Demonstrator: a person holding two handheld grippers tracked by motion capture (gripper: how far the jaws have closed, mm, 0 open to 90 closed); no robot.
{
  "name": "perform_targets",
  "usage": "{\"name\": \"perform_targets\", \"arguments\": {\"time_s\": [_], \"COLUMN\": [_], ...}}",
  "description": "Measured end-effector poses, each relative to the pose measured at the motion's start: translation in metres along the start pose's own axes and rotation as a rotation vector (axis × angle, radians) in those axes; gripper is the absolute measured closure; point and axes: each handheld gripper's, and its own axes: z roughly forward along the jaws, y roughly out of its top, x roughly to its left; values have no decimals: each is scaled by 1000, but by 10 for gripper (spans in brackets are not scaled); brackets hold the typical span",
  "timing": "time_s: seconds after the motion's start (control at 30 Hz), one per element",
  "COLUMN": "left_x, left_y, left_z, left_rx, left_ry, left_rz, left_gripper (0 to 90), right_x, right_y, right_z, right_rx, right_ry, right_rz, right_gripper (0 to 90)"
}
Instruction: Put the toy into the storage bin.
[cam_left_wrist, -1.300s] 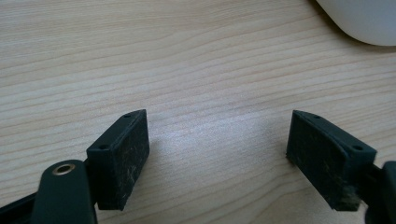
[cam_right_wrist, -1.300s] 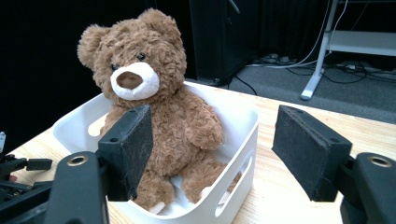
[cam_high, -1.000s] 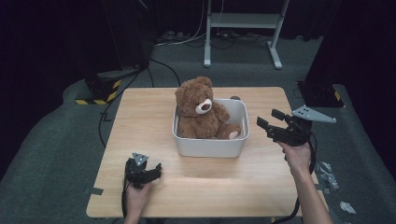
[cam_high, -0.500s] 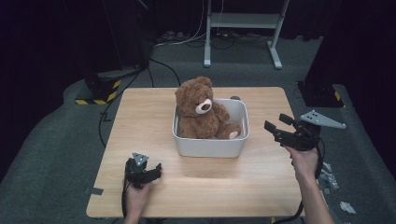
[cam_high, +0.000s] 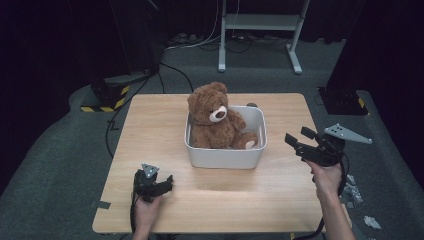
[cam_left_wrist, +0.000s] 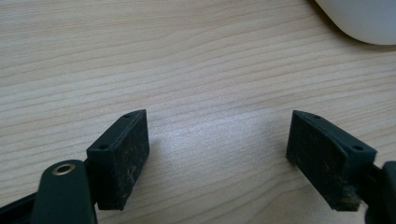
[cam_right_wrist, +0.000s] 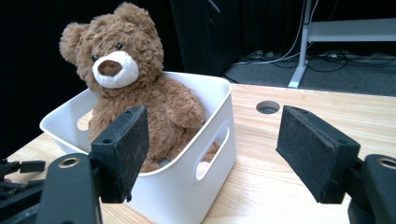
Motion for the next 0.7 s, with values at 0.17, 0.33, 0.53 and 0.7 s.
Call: {"name": "perform_targets", "arguments": {"time_s": [0.17, 0.33, 0.53, 0.7], "left_x": [0, 0, 0, 0], "left_y": [0, 0, 0, 0], "left_z": [0, 0, 0, 0], "left_rx": [0, 0, 0, 1], "left_ry": [0, 0, 0, 0], "left_rz": [0, 0, 0, 0], "left_gripper": [210, 210, 210, 210], "right_x": [0, -2, -3, -5], "right_y": [-6, -13, -20, -26], "right_z": [1, 0, -6, -8], "right_rx": [20, 21, 10, 7], "right_ry": [12, 11, 1, -3], "right_rz": [-7, 11, 23, 41], "right_gripper": [253, 257, 277, 282]}}
